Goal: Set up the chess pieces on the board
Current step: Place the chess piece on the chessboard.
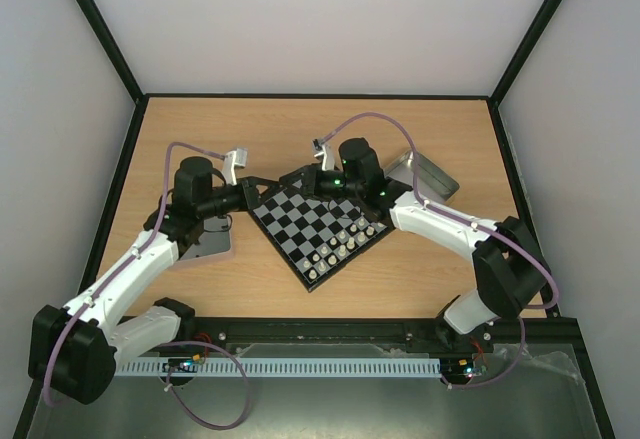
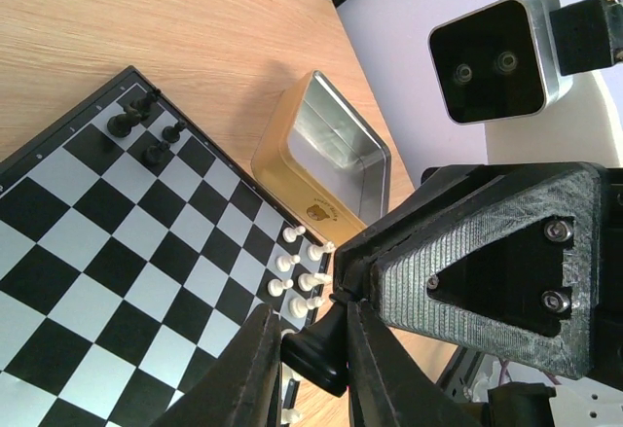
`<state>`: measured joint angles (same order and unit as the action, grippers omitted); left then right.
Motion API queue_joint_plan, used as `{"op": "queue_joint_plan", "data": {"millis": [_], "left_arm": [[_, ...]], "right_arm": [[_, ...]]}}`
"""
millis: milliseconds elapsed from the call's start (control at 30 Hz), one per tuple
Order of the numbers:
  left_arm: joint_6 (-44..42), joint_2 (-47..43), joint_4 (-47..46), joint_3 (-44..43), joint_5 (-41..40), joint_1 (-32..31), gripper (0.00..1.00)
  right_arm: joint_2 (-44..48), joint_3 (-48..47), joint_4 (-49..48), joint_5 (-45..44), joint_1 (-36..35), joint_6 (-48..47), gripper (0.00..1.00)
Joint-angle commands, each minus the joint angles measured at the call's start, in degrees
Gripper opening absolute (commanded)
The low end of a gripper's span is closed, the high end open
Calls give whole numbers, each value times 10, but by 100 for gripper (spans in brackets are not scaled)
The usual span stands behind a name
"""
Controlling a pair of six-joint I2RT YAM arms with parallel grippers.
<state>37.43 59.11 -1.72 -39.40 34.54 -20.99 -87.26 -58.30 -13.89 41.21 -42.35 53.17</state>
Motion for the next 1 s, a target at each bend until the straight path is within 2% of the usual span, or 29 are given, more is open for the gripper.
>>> {"op": "queue_joint_plan", "data": {"millis": [0,67,100,267,367,500,633,967], "left_arm": [[-12,4,0,-19,20,-5,15],[-13,5,3,-19,20,-5,17],[-12,5,6,-19,18,-5,21],[-13,3,32,-19,-23,-5,51],[-10,-1,73,-20,-105,-4,64],[5,-4,139,-24,-227,1,70],[29,3,196,-24,-304,20,71],[41,-3,229,-5,-296,72,71]], "right_arm": [[-11,-9,-20,0,-4,-2,8],[-9,-10,-17,-11,-5,-8,4],[-7,-11,-11,-24,-4,-15,2],[2,-26,62,-126,-6,-88,2],[-3,-40,115,-226,-7,-147,2],[-32,-64,170,-362,-9,-226,2],[-82,-98,188,-441,-10,-275,2],[-197,-164,186,-448,-16,-286,2]]}}
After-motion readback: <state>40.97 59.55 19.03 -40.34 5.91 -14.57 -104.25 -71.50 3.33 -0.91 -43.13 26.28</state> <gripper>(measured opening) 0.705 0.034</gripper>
